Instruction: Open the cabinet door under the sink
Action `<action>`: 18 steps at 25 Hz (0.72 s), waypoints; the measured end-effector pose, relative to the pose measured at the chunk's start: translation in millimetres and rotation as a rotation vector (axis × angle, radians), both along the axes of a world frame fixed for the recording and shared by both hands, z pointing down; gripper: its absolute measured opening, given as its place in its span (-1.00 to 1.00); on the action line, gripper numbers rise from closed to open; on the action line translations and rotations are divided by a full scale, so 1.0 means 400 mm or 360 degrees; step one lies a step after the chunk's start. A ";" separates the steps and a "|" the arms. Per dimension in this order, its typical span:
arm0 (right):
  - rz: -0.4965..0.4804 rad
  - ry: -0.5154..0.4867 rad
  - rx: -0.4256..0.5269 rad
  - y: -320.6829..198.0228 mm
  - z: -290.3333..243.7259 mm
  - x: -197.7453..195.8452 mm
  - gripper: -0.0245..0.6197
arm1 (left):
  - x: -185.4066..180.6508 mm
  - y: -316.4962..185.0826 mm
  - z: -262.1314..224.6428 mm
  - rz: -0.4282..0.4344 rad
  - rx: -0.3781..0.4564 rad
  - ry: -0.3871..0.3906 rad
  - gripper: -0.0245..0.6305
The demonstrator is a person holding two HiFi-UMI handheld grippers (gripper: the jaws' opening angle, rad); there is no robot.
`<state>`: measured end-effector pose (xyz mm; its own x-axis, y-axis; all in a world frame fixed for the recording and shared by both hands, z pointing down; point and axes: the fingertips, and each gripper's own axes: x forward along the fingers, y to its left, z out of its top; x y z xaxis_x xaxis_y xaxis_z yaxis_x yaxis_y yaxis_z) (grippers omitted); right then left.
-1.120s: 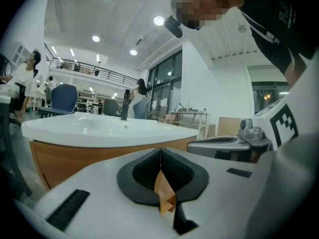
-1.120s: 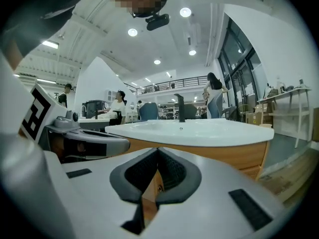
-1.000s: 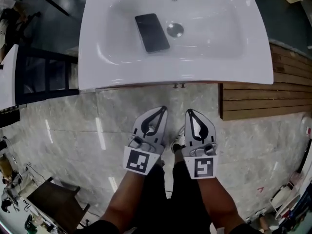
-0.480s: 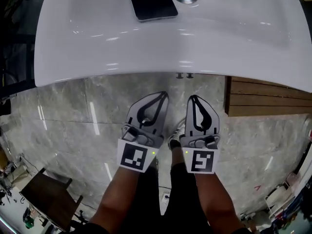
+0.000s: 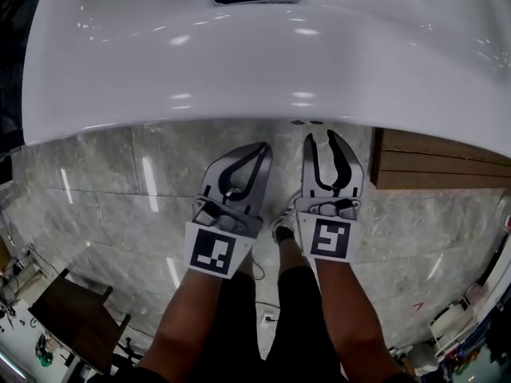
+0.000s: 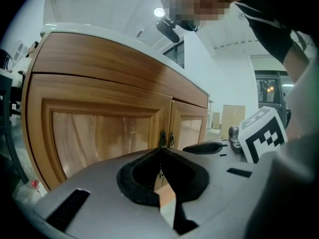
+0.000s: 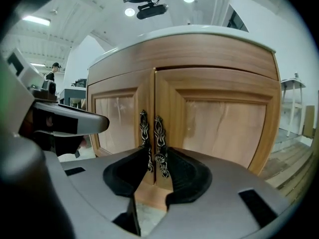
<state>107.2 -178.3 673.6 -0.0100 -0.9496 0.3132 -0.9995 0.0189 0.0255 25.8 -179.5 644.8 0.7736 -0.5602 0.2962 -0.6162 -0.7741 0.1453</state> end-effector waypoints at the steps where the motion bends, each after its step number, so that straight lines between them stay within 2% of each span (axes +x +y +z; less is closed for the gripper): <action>1: -0.0004 0.0011 -0.0008 -0.007 0.013 0.000 -0.51 | -0.001 -0.003 0.008 -0.0001 -0.0004 0.0000 -0.85; 14: -0.0029 0.0019 -0.0042 -0.050 0.078 0.018 -0.47 | 0.002 0.006 0.071 0.0013 -0.0030 -0.0062 -0.85; 18: -0.0019 0.0008 -0.0014 -0.066 0.075 0.018 -0.47 | -0.002 0.001 0.070 -0.0010 -0.0037 -0.0042 -0.85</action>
<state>114.2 -204.7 703.5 -0.0199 -0.9466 0.3219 -0.9990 0.0314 0.0305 25.2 -179.1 672.7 0.7617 -0.5580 0.3294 -0.6250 -0.7667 0.1467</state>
